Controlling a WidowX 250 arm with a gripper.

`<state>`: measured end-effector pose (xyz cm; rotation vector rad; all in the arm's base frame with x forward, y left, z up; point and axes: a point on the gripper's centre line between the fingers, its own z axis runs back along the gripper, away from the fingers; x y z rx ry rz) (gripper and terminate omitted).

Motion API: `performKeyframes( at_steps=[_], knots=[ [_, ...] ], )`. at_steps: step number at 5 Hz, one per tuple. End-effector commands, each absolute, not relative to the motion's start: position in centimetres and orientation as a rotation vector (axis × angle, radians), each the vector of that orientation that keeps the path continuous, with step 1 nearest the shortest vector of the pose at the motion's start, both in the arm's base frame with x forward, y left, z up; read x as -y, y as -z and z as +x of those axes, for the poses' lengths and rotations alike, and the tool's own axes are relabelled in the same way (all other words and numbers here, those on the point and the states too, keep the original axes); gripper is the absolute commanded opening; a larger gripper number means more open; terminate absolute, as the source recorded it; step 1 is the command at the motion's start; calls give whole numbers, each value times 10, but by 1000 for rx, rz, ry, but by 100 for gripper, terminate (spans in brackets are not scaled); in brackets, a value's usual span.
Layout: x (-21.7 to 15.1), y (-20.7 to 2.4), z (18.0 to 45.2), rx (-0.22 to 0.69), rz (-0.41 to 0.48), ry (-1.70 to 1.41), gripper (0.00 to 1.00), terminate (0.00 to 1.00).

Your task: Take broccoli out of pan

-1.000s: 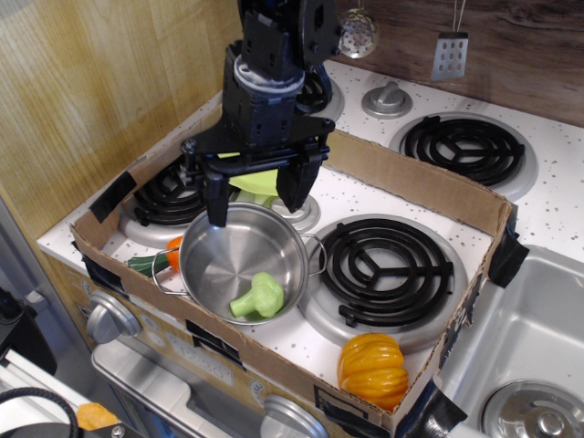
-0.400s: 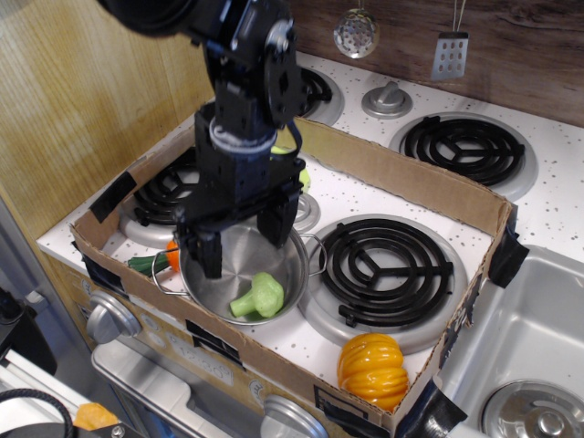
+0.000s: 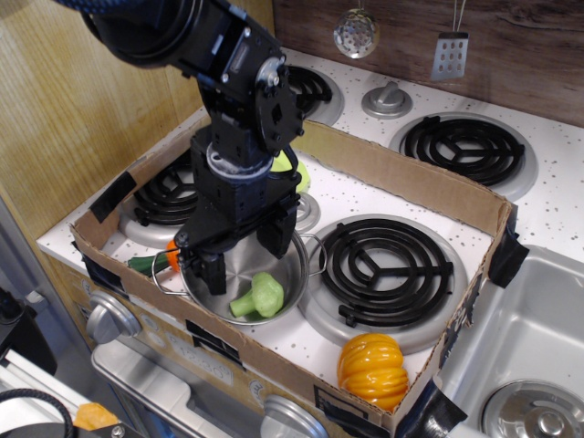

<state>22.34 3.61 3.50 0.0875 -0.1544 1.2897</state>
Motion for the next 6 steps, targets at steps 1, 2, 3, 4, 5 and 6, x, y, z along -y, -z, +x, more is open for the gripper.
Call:
performKeyframes(
  at_steps=[1,2,3,4,5,6],
  knots=[
    [-32,-26,231,172,57,-1292,100,0],
    [-32,-18,230,171,45,-1287,100,0],
    [-33,-14,229,176,40,-1282,100,0],
    [-35,-9,226,193,26,-1263,100,0],
    [-38,-10,228,185,24,-1227,0,0],
    [-39,-17,234,190,34,-1194,0,0]
  ],
)
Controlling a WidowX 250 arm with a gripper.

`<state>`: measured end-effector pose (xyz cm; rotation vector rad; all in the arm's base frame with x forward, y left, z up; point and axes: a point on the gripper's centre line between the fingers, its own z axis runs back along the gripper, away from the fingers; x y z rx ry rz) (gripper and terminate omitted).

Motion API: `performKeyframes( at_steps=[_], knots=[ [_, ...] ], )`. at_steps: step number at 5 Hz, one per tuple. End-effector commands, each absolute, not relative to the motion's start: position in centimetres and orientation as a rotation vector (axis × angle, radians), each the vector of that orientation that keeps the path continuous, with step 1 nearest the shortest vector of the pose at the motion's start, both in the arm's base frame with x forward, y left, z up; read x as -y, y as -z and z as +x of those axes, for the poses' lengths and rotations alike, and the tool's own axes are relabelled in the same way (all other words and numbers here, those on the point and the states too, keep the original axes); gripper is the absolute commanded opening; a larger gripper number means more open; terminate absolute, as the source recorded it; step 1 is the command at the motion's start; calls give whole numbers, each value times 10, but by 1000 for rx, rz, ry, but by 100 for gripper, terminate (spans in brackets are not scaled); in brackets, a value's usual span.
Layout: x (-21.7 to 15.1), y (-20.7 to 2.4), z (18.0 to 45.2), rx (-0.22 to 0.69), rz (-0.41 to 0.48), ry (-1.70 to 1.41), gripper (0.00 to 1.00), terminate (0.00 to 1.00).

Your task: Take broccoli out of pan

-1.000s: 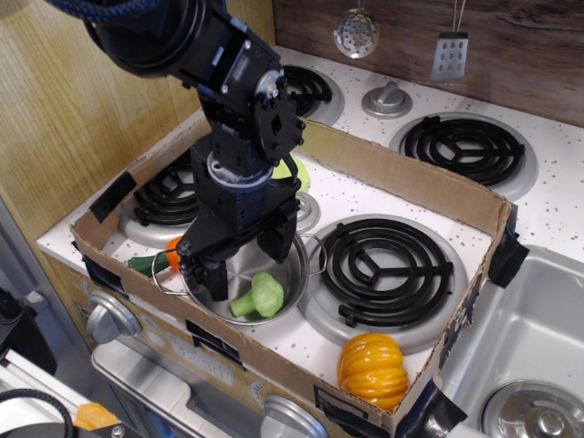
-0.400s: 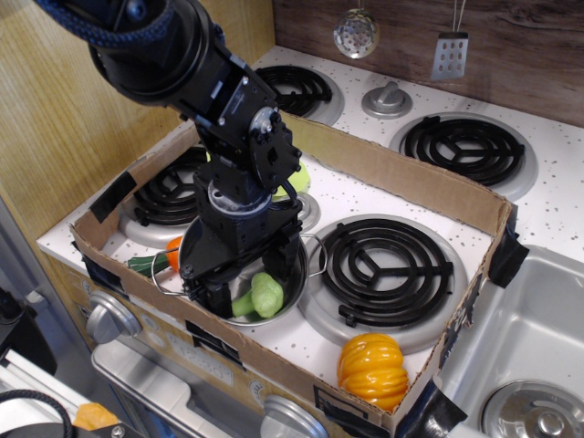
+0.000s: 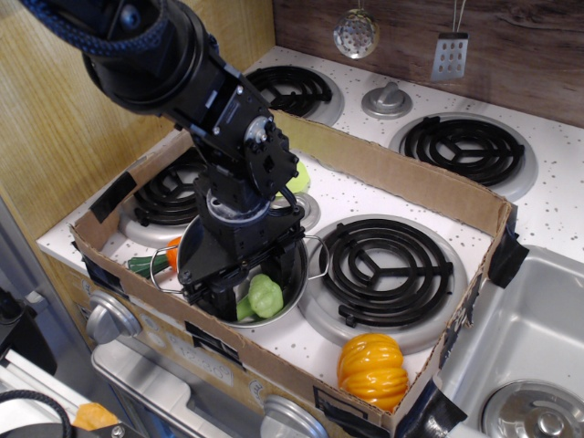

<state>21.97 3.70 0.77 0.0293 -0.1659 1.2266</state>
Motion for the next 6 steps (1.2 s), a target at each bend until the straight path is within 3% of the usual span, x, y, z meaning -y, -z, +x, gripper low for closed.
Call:
performKeyframes(
  at_steps=[1,3,4,5,6],
  knots=[
    [-39,-32,241,187,51,-1190,0,0],
    [-50,-74,252,139,83,-1159,0,0],
    [-72,-82,253,84,72,-1092,0,0],
    [-91,-92,269,151,120,-973,0,0],
    [-104,-98,288,123,119,-904,0,0]
  ],
)
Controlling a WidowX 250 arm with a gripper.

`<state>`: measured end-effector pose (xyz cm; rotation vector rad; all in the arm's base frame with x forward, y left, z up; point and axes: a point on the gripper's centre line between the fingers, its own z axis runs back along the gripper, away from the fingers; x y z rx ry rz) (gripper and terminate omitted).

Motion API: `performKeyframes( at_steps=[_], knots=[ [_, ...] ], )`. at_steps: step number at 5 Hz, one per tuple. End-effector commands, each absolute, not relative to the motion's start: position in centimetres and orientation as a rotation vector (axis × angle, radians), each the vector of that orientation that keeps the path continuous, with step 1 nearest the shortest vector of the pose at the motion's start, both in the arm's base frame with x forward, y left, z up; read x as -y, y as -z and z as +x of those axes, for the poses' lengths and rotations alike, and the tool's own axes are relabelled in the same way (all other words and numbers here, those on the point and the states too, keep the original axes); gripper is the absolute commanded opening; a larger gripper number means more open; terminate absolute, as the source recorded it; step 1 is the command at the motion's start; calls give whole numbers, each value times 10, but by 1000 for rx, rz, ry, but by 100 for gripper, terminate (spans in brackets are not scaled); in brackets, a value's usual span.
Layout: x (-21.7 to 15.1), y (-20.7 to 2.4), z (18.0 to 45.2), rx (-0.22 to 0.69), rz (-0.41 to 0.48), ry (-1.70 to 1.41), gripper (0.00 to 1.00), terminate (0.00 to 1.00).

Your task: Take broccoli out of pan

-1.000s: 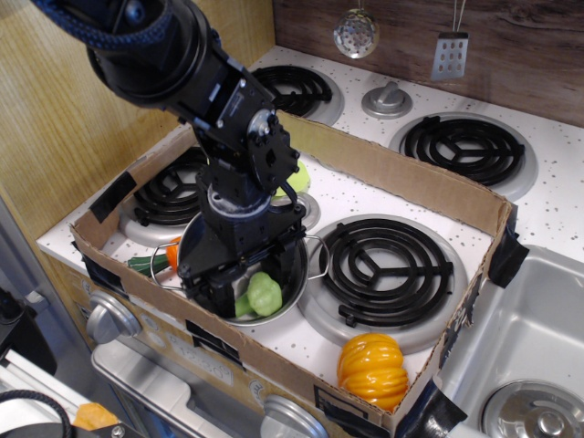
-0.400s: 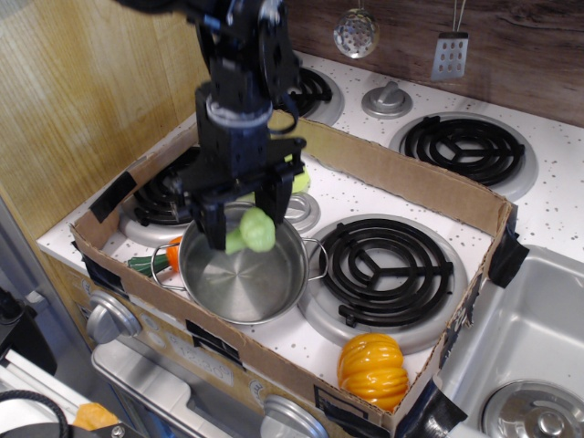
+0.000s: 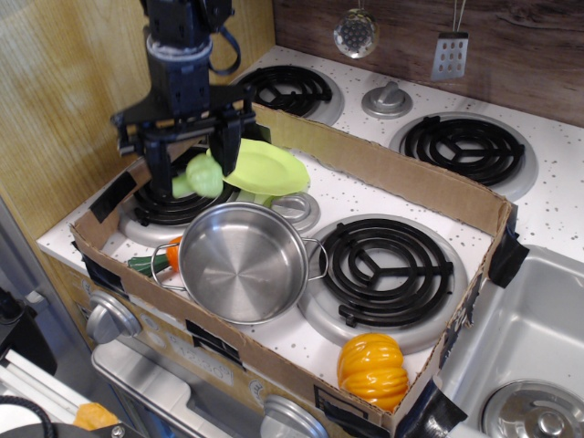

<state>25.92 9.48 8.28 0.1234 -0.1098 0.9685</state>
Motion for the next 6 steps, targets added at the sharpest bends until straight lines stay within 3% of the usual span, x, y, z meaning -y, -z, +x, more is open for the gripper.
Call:
performKeyframes(
  at_steps=[1,2,6],
  knots=[
    [-115,-97,307,162,128,-801,0,0],
    [-120,-87,310,224,113,-768,0,0],
    [-127,-54,288,258,51,-803,0,0]
  ],
)
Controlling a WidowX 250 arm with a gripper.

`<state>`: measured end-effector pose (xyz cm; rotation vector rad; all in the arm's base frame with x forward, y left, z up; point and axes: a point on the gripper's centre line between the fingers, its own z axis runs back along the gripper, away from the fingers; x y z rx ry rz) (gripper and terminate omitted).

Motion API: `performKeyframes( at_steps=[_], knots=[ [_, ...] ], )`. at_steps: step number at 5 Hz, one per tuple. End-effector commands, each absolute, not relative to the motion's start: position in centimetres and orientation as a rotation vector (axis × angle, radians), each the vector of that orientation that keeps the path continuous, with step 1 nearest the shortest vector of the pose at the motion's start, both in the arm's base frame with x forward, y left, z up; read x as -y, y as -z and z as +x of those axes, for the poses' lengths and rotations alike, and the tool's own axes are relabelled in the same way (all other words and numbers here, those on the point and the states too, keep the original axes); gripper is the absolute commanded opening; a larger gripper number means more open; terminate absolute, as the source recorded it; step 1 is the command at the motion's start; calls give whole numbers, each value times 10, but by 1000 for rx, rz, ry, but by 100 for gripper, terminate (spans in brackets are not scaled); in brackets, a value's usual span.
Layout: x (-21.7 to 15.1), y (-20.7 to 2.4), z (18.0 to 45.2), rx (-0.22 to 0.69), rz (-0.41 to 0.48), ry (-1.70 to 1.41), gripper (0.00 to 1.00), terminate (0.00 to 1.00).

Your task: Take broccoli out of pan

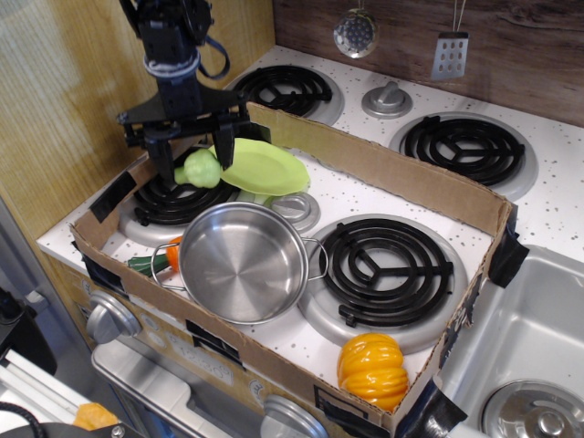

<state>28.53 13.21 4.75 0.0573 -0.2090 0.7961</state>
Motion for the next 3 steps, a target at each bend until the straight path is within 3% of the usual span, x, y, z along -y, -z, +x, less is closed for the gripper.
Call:
performKeyframes(
  at_steps=[1,2,3],
  knots=[
    [-130,-49,285,258,31,-804,0,0],
    [-130,-52,286,268,41,-775,100,0],
    [-132,-68,296,249,71,-742,100,0]
  ],
)
